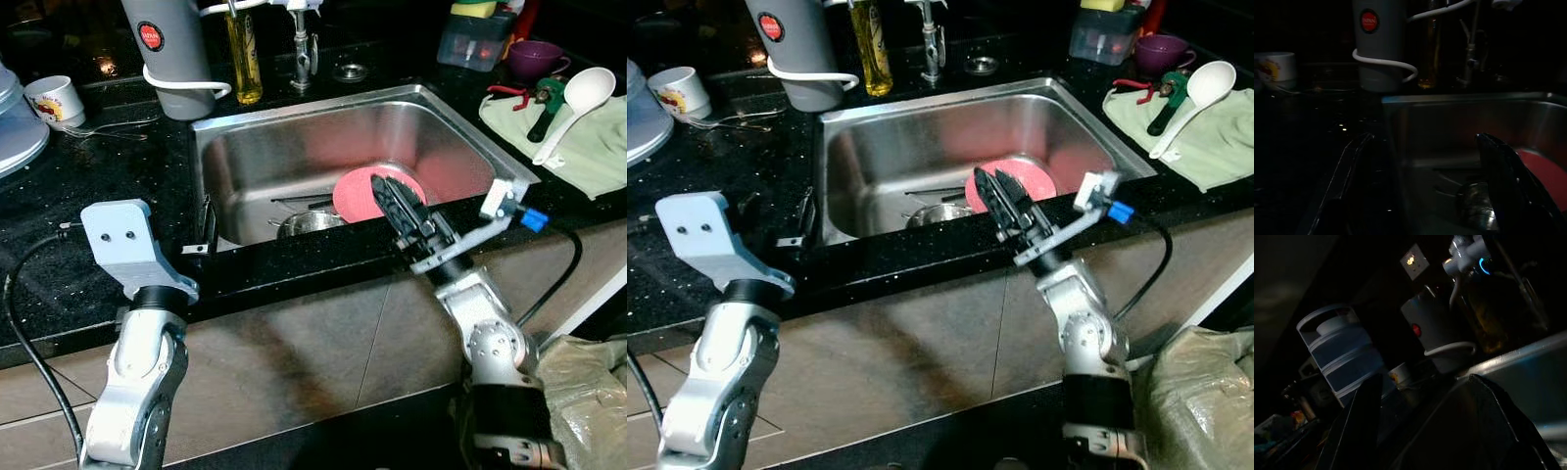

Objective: Kitchen organization

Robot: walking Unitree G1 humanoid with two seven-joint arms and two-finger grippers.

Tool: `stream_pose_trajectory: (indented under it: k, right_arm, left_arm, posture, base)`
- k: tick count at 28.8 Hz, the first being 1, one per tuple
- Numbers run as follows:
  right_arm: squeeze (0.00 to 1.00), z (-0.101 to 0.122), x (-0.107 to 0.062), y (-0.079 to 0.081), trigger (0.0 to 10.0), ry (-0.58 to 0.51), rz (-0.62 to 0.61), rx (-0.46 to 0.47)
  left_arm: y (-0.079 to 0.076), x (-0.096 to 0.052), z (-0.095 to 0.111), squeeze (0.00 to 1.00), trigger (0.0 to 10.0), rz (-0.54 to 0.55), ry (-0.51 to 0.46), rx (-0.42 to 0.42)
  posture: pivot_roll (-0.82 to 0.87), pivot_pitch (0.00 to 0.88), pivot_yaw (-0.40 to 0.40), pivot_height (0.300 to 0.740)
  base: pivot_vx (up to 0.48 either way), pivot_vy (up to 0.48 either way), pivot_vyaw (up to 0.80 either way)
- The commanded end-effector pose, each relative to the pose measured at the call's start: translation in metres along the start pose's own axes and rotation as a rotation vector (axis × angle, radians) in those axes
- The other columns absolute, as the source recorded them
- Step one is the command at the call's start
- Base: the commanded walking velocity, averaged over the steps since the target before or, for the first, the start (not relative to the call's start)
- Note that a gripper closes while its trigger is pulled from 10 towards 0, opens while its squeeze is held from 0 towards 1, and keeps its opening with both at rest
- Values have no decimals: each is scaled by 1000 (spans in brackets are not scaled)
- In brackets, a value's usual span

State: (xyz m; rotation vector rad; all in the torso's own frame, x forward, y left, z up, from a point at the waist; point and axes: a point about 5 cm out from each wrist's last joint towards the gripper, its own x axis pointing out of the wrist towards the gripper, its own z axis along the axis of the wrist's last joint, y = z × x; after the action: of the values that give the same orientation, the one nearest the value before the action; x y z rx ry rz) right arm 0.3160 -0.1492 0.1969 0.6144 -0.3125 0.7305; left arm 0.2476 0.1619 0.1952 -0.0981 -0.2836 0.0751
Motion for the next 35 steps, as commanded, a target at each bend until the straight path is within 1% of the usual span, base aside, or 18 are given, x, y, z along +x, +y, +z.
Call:
stream_pose_trajectory:
  k: [1, 5, 10, 16, 21, 35]
  right_arm:
    - [0, -3, 1, 0, 10000, 19, -8, -19]
    - [0, 1, 7, 3, 10000, 24, 14, -49]
    - [0, -5, 12, 5, 10000, 67, 24, -96]
    - [0, -8, 14, 8, 10000, 86, 31, -116]
    - [0, -10, 20, 7, 10000, 121, 22, -144]
    - [0, -13, 22, 9, 10000, 138, 21, -166]
  left_arm:
    - [8, -1, -7, 0, 10000, 33, 37, 41]
    - [10, -3, -10, 0, 10000, 44, 55, 54]
    - [10, -1, -12, 0, 10000, 56, 67, 69]
    - [10, -1, -12, 0, 10000, 58, 66, 75]
    - [9, 2, -9, 0, 10000, 57, 56, 84]
    - [6, 3, -10, 0, 10000, 48, 54, 86]
  posture:
    - [8, 42, -6, 740]
    - [8, 40, -7, 740]
    - [13, 36, -9, 740]
    - [15, 34, -10, 740]
    - [17, 26, -14, 740]
    - [14, 17, -13, 740]
  base:
    - [0, 0, 0]
    - [0, 0, 0]
    - [0, 0, 0]
    - [0, 0, 0]
    - [0, 259, 0]
    - [0, 304, 0]
